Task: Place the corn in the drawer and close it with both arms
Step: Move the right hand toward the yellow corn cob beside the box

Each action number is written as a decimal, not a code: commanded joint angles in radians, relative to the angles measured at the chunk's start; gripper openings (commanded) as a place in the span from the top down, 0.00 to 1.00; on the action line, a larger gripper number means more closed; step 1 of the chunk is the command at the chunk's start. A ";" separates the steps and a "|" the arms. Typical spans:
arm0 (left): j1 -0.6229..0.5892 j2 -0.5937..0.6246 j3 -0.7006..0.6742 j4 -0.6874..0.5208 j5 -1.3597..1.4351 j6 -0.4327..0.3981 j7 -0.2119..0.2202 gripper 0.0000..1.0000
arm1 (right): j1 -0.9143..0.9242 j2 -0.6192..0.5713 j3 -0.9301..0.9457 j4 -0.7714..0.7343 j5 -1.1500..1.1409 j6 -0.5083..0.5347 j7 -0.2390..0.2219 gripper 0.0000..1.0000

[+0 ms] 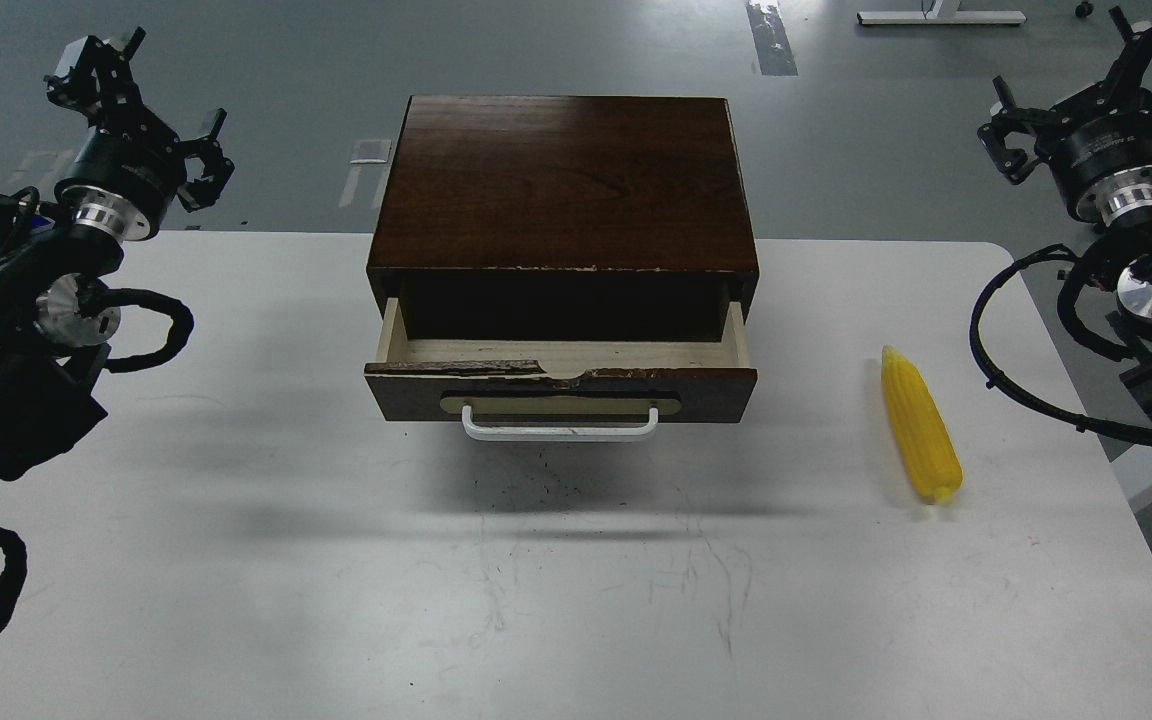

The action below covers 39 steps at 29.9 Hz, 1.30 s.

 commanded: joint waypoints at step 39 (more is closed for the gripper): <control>0.022 0.046 -0.009 0.018 -0.009 0.000 -0.017 0.02 | 0.301 -0.451 -0.554 0.502 -1.167 -0.030 -0.030 0.00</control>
